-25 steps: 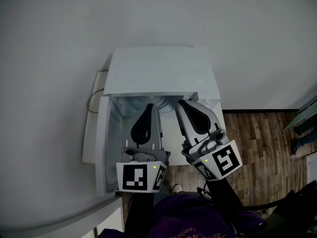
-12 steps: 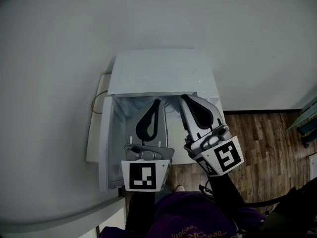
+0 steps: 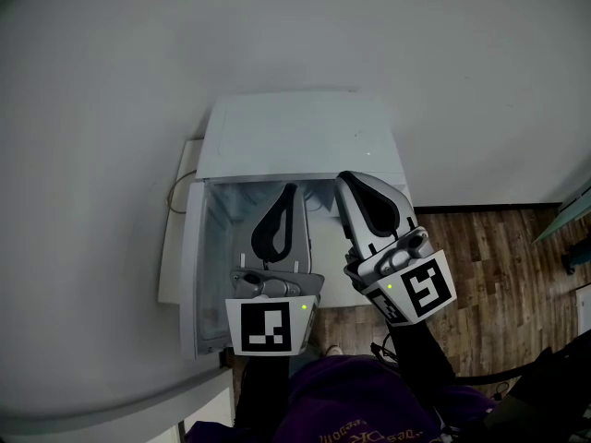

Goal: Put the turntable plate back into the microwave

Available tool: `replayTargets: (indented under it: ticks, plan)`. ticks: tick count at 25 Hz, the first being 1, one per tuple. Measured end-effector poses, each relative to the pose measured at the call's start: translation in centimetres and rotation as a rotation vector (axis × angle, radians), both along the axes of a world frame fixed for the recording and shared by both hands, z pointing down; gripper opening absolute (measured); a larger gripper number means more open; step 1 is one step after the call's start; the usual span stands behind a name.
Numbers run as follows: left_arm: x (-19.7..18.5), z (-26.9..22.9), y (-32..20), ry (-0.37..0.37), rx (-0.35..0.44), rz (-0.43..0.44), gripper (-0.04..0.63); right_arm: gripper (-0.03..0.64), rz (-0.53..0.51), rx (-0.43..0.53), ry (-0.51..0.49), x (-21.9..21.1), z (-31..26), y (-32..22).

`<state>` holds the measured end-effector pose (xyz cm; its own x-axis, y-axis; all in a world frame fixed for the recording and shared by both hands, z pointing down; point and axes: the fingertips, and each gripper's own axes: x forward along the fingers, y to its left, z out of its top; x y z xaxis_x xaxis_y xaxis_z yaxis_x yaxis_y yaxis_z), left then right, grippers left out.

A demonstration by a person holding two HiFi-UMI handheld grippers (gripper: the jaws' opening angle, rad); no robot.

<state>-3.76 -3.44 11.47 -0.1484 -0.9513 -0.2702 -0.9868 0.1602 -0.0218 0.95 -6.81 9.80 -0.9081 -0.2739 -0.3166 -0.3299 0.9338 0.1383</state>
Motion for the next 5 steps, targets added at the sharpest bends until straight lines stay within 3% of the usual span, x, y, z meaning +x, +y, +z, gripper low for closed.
replayTargets:
  ticks: [5]
  plan:
    - [0.23,-0.22,-0.28,-0.014,0.015,-0.01,0.005,0.011,0.005,0.003,0.0,0.64,-0.08,-0.37]
